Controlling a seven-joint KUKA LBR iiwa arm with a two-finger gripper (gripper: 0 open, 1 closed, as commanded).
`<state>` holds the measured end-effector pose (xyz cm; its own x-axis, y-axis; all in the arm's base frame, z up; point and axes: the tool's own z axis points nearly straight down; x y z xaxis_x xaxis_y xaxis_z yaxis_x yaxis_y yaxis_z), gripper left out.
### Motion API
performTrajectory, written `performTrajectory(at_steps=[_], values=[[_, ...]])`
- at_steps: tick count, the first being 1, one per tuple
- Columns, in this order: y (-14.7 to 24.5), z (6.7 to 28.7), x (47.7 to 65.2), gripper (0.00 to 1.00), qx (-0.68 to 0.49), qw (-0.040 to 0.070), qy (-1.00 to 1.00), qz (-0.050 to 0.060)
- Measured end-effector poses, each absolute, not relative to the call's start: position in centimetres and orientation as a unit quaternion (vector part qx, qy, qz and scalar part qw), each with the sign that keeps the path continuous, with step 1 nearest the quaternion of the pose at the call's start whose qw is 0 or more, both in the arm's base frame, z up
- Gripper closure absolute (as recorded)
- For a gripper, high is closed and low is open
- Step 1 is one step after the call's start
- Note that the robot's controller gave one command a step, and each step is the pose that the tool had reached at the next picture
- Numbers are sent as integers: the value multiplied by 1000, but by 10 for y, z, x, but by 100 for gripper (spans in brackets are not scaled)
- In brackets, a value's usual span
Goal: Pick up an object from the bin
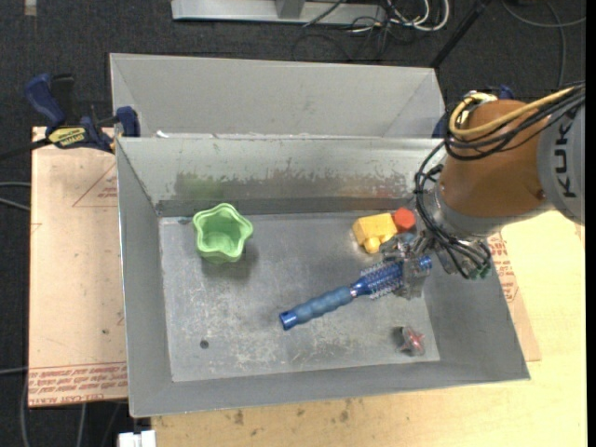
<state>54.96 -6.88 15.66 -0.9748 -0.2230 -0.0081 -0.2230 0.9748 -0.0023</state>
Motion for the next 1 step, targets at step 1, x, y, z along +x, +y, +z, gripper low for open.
performTrajectory(at_steps=[1], values=[[-68, 255, 573, 100, -120, 6, 993, -1]])
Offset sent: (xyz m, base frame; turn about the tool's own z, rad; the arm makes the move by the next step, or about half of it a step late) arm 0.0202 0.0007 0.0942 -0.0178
